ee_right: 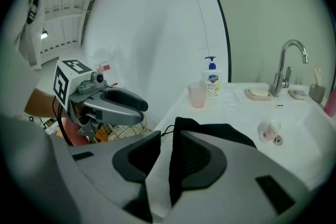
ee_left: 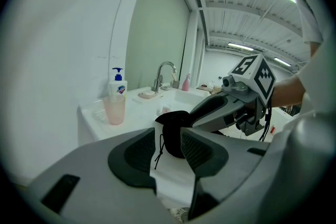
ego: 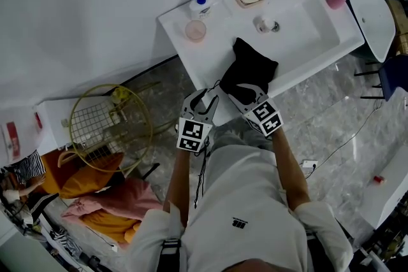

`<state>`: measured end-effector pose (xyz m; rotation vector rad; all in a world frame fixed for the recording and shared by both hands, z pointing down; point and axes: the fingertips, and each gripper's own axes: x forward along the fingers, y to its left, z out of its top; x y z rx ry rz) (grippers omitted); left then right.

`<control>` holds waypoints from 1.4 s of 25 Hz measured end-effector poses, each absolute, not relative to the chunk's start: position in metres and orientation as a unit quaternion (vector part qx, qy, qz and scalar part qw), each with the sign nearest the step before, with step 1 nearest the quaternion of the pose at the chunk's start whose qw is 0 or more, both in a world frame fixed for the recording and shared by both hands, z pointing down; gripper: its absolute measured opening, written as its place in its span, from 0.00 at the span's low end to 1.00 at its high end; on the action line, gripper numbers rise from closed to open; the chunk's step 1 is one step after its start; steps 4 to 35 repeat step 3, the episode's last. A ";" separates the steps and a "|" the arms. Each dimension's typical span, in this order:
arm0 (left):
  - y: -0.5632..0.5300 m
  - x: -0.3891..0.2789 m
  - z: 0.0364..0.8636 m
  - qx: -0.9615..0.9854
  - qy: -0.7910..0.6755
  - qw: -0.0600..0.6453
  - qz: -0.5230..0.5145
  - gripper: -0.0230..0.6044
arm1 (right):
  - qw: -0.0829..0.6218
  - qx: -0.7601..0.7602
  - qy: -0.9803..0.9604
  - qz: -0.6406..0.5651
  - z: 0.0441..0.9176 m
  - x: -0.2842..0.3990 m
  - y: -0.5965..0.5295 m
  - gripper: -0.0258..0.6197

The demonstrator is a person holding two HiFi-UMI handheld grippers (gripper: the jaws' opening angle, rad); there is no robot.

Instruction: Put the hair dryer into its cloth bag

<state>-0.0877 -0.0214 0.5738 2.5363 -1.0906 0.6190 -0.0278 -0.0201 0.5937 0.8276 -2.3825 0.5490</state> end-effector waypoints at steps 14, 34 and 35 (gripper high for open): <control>-0.022 -0.088 0.574 0.886 -0.380 0.156 0.216 0.30 | 0.272 0.305 -0.890 0.203 0.592 -0.031 -0.020 0.22; -0.022 -0.088 0.574 0.886 -0.380 0.156 0.216 0.30 | 0.272 0.305 -0.890 0.203 0.592 -0.031 -0.020 0.22; -0.022 -0.088 0.574 0.886 -0.380 0.156 0.216 0.30 | 0.272 0.305 -0.890 0.203 0.592 -0.031 -0.020 0.22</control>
